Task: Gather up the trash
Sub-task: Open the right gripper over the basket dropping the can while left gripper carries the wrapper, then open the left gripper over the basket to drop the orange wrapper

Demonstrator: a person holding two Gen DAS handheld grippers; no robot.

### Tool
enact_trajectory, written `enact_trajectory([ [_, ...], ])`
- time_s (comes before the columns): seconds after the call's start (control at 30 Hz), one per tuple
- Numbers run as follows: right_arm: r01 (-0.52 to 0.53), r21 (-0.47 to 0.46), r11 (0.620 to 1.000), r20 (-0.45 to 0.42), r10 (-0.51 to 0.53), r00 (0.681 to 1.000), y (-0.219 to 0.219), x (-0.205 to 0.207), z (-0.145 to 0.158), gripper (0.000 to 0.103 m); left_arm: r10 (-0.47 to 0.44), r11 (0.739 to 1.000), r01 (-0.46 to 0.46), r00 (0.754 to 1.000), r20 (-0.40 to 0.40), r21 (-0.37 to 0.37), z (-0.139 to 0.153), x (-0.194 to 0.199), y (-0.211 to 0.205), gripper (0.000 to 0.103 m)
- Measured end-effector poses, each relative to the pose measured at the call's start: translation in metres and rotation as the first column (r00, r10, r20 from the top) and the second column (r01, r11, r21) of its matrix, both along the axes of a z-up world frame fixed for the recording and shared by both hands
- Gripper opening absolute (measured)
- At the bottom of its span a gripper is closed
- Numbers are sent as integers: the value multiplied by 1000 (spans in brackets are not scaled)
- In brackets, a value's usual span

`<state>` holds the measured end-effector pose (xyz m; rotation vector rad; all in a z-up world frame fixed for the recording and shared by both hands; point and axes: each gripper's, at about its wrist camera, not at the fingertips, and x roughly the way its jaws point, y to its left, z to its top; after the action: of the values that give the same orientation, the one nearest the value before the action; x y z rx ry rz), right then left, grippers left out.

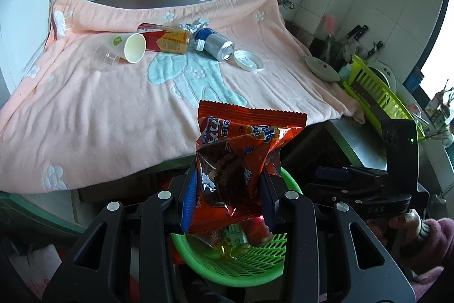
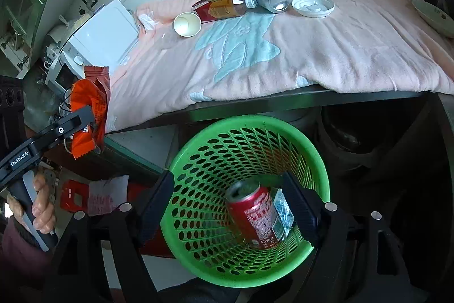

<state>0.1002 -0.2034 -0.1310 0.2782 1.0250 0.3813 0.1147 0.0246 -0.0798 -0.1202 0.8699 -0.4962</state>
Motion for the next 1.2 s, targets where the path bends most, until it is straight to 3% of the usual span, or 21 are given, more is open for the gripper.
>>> enact_trajectory([
  [0.4,73,-40,997,99,-68,993,-42,-13,27,78,-66,998,67,996,-60,14,-19,-3,-39,38],
  [0.77,98,-49,994,104,-92,990,-52,-4,33,78,-100,993,107,985,-141,43,-49,5,-62,42],
  [1.2,133,-61,989,99,-126,987,-50,25,38,78,-169,985,173,963,-210,-2,-68,22,-68,69],
])
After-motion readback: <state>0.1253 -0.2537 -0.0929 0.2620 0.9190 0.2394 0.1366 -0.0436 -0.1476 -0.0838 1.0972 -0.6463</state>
